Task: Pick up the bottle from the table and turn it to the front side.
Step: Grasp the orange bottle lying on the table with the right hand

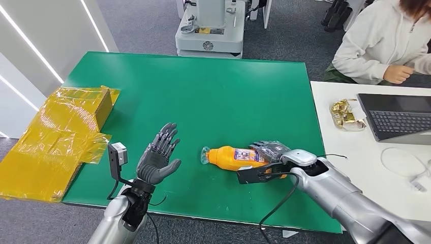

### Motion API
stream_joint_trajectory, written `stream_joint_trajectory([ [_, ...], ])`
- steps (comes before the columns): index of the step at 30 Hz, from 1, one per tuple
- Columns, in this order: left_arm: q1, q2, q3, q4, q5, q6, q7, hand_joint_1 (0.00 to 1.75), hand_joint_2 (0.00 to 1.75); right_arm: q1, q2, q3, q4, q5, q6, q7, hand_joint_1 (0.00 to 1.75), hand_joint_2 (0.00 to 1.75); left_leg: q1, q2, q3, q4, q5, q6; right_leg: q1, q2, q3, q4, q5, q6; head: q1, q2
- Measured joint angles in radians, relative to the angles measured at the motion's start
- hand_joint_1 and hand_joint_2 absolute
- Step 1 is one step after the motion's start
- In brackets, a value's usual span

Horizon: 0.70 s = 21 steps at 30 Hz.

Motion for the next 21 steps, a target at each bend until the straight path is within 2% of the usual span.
stream_joint_trajectory([
  [1,0.0,-0.001,0.0,0.0,0.0,0.0,0.0,0.0,1.75,-0.002,0.0,0.003,0.002,-0.002,-0.002,-0.002,1.46,1.75,0.0,0.0,0.0,0.0,0.0,0.0,0.0,0.0,0.0,0.0,0.0,0.0,0.0,0.0],
  [3,-0.001,-0.002,0.0,0.0,0.0,0.001,0.0,0.0,1.75,-0.006,0.0,0.008,0.004,-0.008,-0.006,-0.006,1.54,1.75,0.0,0.0,0.0,0.0,0.0,0.0,0.0,0.0,0.0,0.0,0.0,0.0,0.0,0.0],
  [9,-0.001,-0.005,0.005,0.0,-0.001,0.007,0.002,0.0,1.75,-0.016,0.003,0.021,0.012,-0.016,-0.024,-0.016,1.74,1.75,0.0,0.0,0.001,0.0,0.0,0.0,0.0,0.0,0.0,0.0,0.0,0.0,0.0,0.0],
  [18,0.002,-0.008,0.016,0.0,-0.001,0.007,0.002,0.0,1.75,-0.008,0.003,0.028,0.02,-0.065,-0.074,-0.048,1.75,1.75,0.0,0.0,0.001,0.0,0.0,0.0,0.0,0.0,0.0,0.0,0.0,0.0,0.0,0.0],
  [21,0.002,-0.008,0.016,0.0,-0.003,0.007,0.002,0.0,1.75,0.009,0.003,0.013,0.021,-0.134,-0.1,-0.087,1.75,1.75,0.0,0.0,0.001,0.0,0.0,0.0,0.0,0.0,0.0,0.0,0.0,0.0,0.0,0.0],
])
